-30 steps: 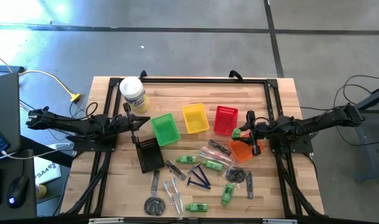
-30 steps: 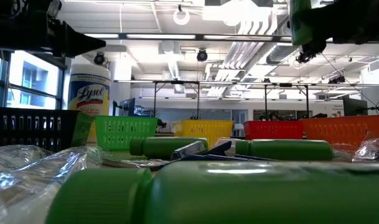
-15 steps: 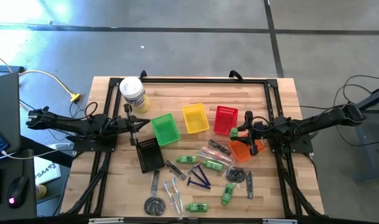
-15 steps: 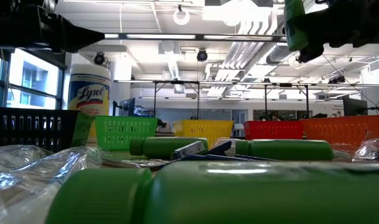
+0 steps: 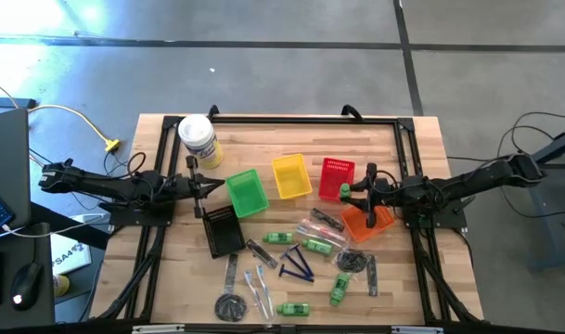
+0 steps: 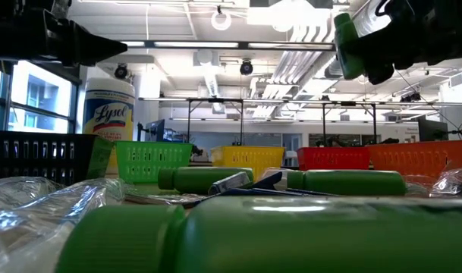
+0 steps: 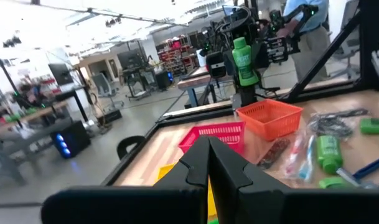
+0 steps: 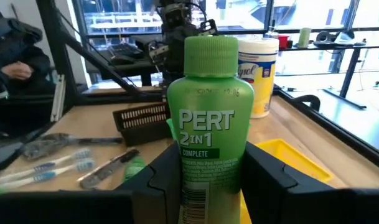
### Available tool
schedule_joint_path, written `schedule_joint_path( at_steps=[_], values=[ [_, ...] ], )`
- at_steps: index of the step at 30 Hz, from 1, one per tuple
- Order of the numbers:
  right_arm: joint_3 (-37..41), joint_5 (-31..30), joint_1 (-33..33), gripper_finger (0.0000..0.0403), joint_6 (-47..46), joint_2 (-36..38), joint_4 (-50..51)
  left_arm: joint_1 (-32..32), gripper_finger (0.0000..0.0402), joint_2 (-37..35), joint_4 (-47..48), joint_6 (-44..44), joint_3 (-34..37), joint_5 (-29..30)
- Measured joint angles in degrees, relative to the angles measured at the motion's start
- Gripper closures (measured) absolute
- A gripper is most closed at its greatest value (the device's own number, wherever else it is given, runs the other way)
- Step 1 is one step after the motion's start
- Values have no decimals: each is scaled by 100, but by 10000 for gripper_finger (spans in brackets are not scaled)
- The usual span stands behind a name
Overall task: Pick & Place Travel size toiletries
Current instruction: Put the green shampoo into the yellow bin
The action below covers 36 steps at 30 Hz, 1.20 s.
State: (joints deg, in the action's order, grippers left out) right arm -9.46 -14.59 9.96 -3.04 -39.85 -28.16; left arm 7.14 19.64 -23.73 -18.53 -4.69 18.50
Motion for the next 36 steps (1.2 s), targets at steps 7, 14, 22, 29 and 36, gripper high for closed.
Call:
schedule_joint_path(
  at_steps=[7, 14, 22, 29, 36],
  values=[
    [-2, -46, 0, 281, -285, -228, 1, 0, 402, -2, -56, -334, 1, 0],
    [-2, -30, 0, 279, -485, -362, -64, 0, 402, -4, -152, -380, 0, 0],
    [-2, -48, 0, 280, -489, -368, -174, 0, 402, -2, -203, -249, 2, 5],
    [-7, -134, -36, 283, -737, -368, -457, 0, 402, -2, -283, -241, 2, 9],
    [-806, -195, -229, 283, -1046, -608, 315, 0, 402, -4, -551, -266, 2, 25]
  ],
)
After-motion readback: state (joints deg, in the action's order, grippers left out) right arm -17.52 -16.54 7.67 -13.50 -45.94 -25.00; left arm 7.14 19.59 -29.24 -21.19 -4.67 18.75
